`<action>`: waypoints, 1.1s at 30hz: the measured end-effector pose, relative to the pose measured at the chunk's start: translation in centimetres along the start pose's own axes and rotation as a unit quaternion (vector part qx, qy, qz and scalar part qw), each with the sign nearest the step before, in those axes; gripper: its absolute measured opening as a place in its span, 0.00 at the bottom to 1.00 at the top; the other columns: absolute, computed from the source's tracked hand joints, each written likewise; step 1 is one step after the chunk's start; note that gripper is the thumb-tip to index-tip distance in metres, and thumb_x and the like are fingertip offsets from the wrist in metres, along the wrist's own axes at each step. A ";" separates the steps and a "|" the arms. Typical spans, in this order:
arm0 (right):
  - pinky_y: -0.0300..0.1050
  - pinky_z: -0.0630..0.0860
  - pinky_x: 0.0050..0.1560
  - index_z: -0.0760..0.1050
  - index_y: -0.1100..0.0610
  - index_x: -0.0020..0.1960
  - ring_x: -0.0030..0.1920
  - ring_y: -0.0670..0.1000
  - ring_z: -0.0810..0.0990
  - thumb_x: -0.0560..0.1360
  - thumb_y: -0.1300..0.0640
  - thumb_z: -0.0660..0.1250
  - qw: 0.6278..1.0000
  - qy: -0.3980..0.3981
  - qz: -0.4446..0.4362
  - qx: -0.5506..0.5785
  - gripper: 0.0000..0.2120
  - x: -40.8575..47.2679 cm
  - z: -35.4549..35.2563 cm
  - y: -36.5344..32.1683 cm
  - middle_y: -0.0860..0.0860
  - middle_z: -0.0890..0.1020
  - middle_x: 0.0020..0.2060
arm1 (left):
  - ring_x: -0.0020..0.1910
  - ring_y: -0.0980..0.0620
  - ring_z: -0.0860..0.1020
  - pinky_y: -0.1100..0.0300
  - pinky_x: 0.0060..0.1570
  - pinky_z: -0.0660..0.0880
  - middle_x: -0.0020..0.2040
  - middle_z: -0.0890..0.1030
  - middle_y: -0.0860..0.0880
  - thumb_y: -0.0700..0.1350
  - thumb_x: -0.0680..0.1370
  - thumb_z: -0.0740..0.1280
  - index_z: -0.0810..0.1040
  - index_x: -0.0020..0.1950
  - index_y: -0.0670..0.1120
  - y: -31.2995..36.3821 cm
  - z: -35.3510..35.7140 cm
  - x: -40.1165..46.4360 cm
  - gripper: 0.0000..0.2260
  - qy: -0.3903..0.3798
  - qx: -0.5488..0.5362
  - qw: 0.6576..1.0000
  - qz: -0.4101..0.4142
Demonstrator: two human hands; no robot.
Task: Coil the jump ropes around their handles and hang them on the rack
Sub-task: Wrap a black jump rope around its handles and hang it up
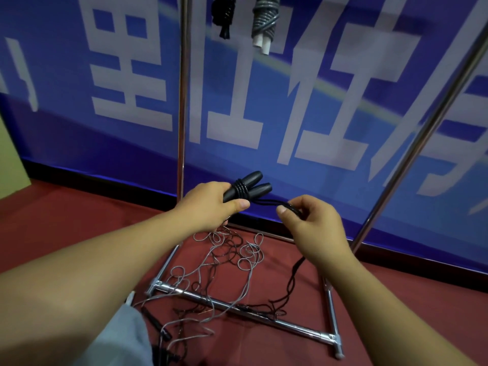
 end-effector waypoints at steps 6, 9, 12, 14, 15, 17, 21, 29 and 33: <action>0.47 0.76 0.42 0.81 0.50 0.47 0.40 0.47 0.78 0.78 0.45 0.68 0.983 -0.012 -0.117 -0.143 0.10 -1.0 0.7 -2.2 0.45 0.81 0.37 | 0.33 0.49 0.81 0.49 0.42 0.81 0.37 0.83 0.48 0.65 0.76 0.67 0.78 0.49 0.52 -0.3 1.4 -0.2 0.16 -0.030 0.055 0.998 -0.007; 0.48 0.75 0.39 0.81 0.50 0.45 0.38 0.48 0.77 0.78 0.44 0.67 0.978 -0.035 -0.138 -0.154 0.11 -1.2 1.3 -2.7 0.46 0.79 0.35 | 0.34 0.50 0.81 0.48 0.43 0.81 0.37 0.81 0.48 0.65 0.76 0.67 0.78 0.49 0.51 -0.2 2.0 -0.3 0.18 -0.039 0.081 0.996 -0.003; 0.46 0.71 0.36 0.80 0.48 0.44 0.36 0.45 0.75 0.78 0.43 0.67 0.972 -0.058 -0.157 -0.163 0.10 -1.5 1.9 -3.2 0.45 0.77 0.33 | 0.34 0.50 0.80 0.49 0.43 0.80 0.36 0.80 0.49 0.65 0.76 0.66 0.77 0.50 0.49 -0.1 2.3 -0.4 0.18 -0.049 0.098 0.994 -0.009; 0.45 0.70 0.35 0.80 0.49 0.44 0.35 0.45 0.75 0.78 0.43 0.66 0.968 -0.072 -0.175 -0.164 0.11 -1.8 2.2 -3.7 0.44 0.76 0.32 | 0.32 0.50 0.81 0.51 0.40 0.80 0.36 0.81 0.48 0.64 0.77 0.67 0.77 0.49 0.48 0.0 2.5 -0.5 0.18 -0.058 0.088 0.994 -0.014; 0.45 0.71 0.35 0.81 0.50 0.44 0.35 0.45 0.75 0.78 0.42 0.66 0.966 -0.078 -0.186 -0.162 0.12 -2.0 2.4 -3.9 0.44 0.76 0.32 | 0.29 0.50 0.81 0.53 0.36 0.80 0.36 0.82 0.47 0.62 0.77 0.67 0.77 0.48 0.48 0.0 2.7 -0.5 0.17 -0.066 0.065 0.996 -0.017; 0.48 0.73 0.35 0.81 0.52 0.43 0.34 0.46 0.75 0.78 0.44 0.68 0.966 -0.083 -0.197 -0.144 0.12 -2.2 2.5 -4.2 0.46 0.77 0.32 | 0.24 0.52 0.78 0.61 0.26 0.73 0.34 0.83 0.48 0.59 0.79 0.67 0.77 0.49 0.46 -0.1 3.4 -0.5 0.15 -0.087 -0.021 0.995 -0.034; 0.49 0.73 0.37 0.81 0.53 0.41 0.34 0.47 0.76 0.78 0.47 0.70 0.970 -0.078 -0.204 -0.108 0.12 -2.3 2.3 -4.4 0.47 0.78 0.31 | 0.23 0.53 0.74 0.67 0.21 0.66 0.34 0.82 0.47 0.57 0.80 0.66 0.78 0.53 0.44 -0.8 3.5 -0.5 0.16 -0.090 -0.149 0.982 -0.073; 0.32 0.67 0.33 0.82 0.49 0.43 0.37 0.42 0.78 0.78 0.49 0.70 0.987 -0.036 -0.149 -0.055 0.07 -1.8 1.1 -3.7 0.42 0.79 0.30 | 0.24 0.51 0.74 0.64 0.26 0.69 0.32 0.82 0.50 0.55 0.80 0.67 0.78 0.50 0.45 -0.1 4.6 -1.1 0.13 -0.150 -0.098 0.983 -0.033; 0.30 0.67 0.32 0.77 0.45 0.39 0.36 0.40 0.77 0.78 0.50 0.70 0.991 -0.038 -0.121 -0.049 0.09 -1.6 1.3 -2.9 0.41 0.77 0.28 | 0.24 0.53 0.74 0.60 0.31 0.71 0.30 0.81 0.51 0.56 0.80 0.68 0.79 0.51 0.45 0.0 6.1 -1.9 0.14 -0.212 -0.077 0.973 -0.035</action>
Point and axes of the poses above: each hand's wrist, its own x-axis towards the middle knuckle, its own z-axis out of the palm, y = z × x, the point moved 10 cm from there along x, towards the middle knuckle
